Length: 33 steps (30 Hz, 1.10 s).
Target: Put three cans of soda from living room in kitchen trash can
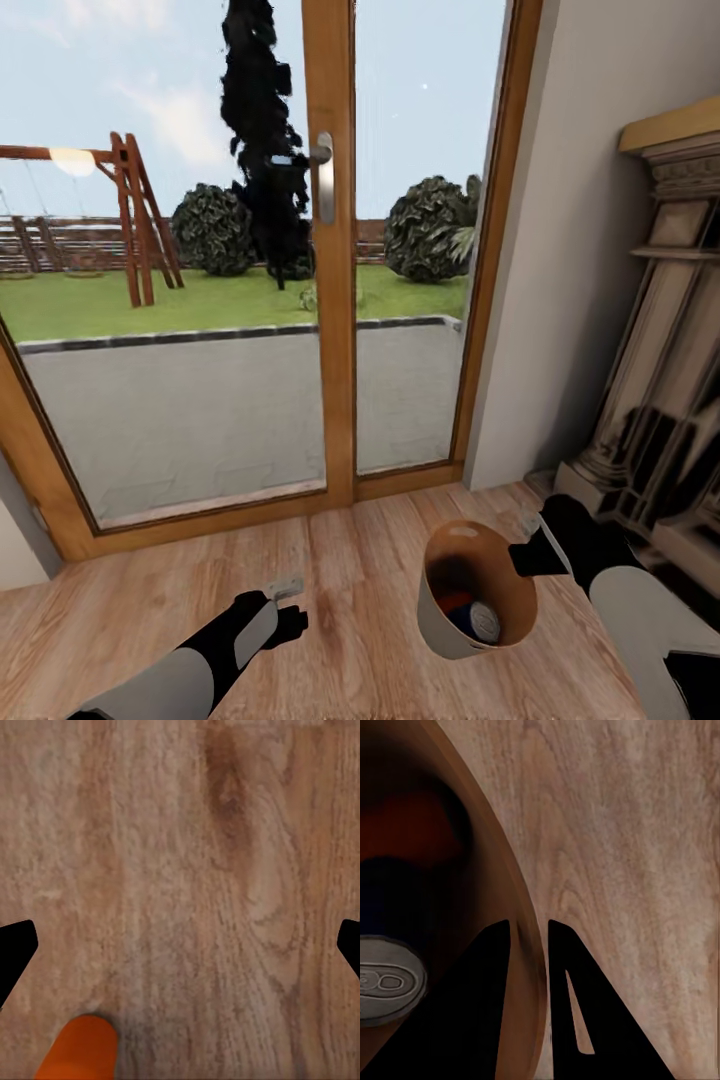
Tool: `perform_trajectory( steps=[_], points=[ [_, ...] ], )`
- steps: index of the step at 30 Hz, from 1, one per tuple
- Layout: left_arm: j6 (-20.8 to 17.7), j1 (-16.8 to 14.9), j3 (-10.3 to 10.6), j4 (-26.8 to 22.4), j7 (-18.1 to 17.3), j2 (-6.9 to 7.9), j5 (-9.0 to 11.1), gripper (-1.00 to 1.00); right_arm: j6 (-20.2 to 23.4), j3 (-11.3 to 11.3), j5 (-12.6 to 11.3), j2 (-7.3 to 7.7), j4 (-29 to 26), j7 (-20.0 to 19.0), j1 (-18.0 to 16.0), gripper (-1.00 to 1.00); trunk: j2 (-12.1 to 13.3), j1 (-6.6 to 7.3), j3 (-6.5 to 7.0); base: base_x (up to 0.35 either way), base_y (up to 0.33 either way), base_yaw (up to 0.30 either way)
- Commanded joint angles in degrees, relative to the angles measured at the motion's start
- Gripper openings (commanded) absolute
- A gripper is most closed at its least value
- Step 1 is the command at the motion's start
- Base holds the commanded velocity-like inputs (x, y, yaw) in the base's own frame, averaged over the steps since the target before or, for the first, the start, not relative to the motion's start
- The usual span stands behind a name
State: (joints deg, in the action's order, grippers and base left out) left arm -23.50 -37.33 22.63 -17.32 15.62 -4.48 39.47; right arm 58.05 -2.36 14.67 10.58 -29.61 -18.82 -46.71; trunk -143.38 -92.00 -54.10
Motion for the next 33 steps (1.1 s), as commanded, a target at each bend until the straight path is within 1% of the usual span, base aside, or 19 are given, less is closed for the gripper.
perform_trajectory(
  steps=[1,5,12,18,22,23,30,33],
  points=[
    [0.03,0.01,0.01,0.0,0.0,0.0,0.0,1.0,0.18,-0.1,-1.39,0.03,-0.04,-0.17,-0.04,-1.0,-0.03,-0.01,-0.3,0.0,0.0,0.0],
    [0.1,0.11,0.04,-0.01,-0.05,0.0,0.0,1.0,0.21,-0.1,-1.33,0.04,-0.14,-0.23,-0.05,-1.0,-0.08,-0.12,-1.46,0.0,0.0,0.0],
    [0.18,0.15,0.13,0.0,0.01,0.0,0.0,1.0,0.15,-0.11,-1.28,0.12,-0.52,-0.25,-0.05,-1.0,-0.18,-0.3,-3.1,0.0,0.0,0.0],
    [0.2,0.15,0.2,-0.01,-0.03,0.0,-0.05,1.0,0.2,-0.27,-1.35,0.14,-5.58,-0.25,0.13,-1.0,-0.26,-0.45,-4.44,0.0,0.0,0.0],
    [0.21,0.15,0.17,0.0,-0.12,0.0,-0.02,1.0,0.21,-0.34,-1.4,0.17,-7.54,-0.28,0.16,-1.0,-0.31,-0.55,-5.33,0.0,0.0,0.0],
    [0.19,0.15,0.2,0.0,-0.14,0.0,-0.01,1.0,0.25,-0.35,-1.44,0.15,-8.86,-0.31,0.19,-1.0,-0.32,-0.58,-5.55,0.0,0.0,0.0],
    [-0.05,0.15,0.11,0.01,-0.15,0.03,-0.01,1.0,0.3,-0.44,-1.51,0.14,-11.14,-0.33,0.25,-1.0,-0.42,-0.76,-7.1,0.0,0.0,0.0],
    [-0.22,0.18,0.01,0.01,-0.21,0.12,0.03,1.0,0.34,-0.39,-1.49,0.07,-11.36,-0.34,0.28,-1.0,-0.42,-0.76,-7.1,0.0,0.0,0.0]
  ],
)
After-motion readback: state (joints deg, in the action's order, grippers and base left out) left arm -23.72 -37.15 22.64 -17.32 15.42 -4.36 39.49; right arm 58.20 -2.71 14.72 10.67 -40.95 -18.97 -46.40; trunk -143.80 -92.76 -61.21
